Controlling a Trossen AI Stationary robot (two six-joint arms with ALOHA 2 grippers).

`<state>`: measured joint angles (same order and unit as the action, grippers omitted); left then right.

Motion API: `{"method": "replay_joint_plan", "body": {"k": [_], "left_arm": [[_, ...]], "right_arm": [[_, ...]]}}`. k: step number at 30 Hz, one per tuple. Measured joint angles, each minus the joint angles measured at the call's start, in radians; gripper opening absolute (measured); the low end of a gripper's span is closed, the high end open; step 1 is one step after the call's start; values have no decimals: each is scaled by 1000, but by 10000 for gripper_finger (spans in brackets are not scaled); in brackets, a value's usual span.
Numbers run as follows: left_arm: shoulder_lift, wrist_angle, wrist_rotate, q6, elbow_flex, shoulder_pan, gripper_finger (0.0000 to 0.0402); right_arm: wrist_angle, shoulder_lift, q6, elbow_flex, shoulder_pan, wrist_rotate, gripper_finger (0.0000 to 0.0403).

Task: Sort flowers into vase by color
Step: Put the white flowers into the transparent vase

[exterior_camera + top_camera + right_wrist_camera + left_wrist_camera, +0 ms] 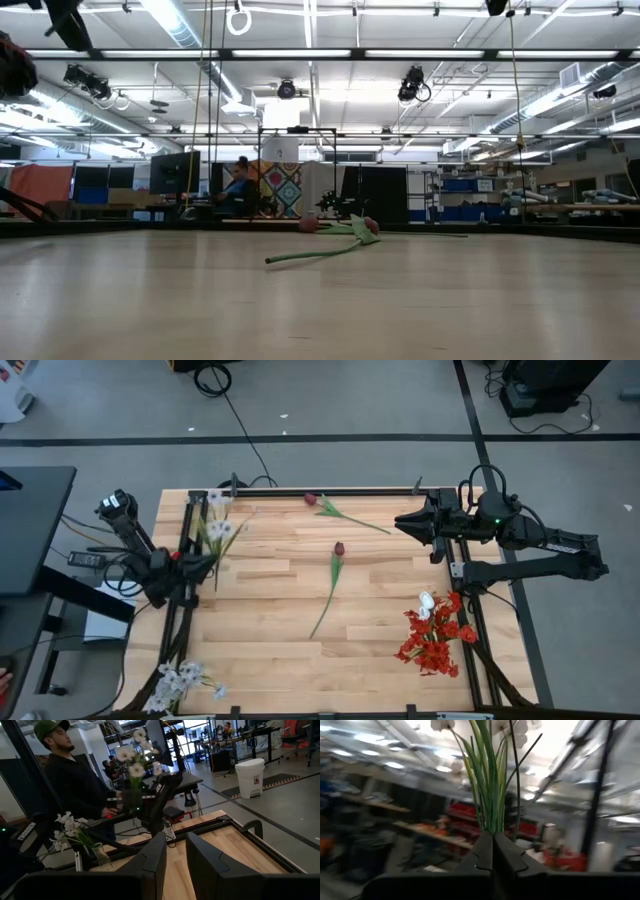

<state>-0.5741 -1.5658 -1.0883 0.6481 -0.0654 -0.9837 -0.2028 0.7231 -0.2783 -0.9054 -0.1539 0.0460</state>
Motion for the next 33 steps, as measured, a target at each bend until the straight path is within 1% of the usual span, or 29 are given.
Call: {"method": "replay_joint_plan", "body": {"k": [5, 8, 10, 12, 15, 17, 19, 21, 23, 25, 26, 30, 33], "left_arm": [[15, 0, -91, 10, 0, 59, 4], [14, -1, -96, -21, 0, 103, 4], [14, -1, -97, -75, 0, 135, 4], [14, 0, -97, -118, 0, 166, 4], [13, 20, -109, -136, 0, 208, 4], [11, 29, -140, -138, 0, 227, 4], [12, 27, -144, -138, 0, 248, 4], [12, 16, -144, -154, 0, 269, 4], [12, 16, -148, -180, 0, 284, 4], [12, 23, -148, -201, -1, 295, 4], [12, 27, -148, -216, -1, 298, 4], [12, 40, -133, -241, -1, 300, 4], [11, 55, -104, -244, -1, 300, 4]], "right_arm": [[0, 0, 0, 0, 0, 0, 83], [0, 0, 0, 0, 0, 0, 83], [7, 0, 47, 0, 0, 0, 83], [38, 0, 118, 0, -1, -4, 83], [154, 4, 136, 0, 0, -17, 83], [225, 5, 115, 0, 0, -19, 83], [302, 6, 80, 0, 0, -20, 83], [420, 6, 39, 1, 0, -24, 83], [591, 23, 23, 0, 0, -62, 83], [709, 53, -2, -2, 2, -96, 83], [741, 71, -12, -4, 2, -113, 83], [670, 175, -110, -1, 2, -224, 83], [643, 285, -205, 2, 2, -235, 83]]}}
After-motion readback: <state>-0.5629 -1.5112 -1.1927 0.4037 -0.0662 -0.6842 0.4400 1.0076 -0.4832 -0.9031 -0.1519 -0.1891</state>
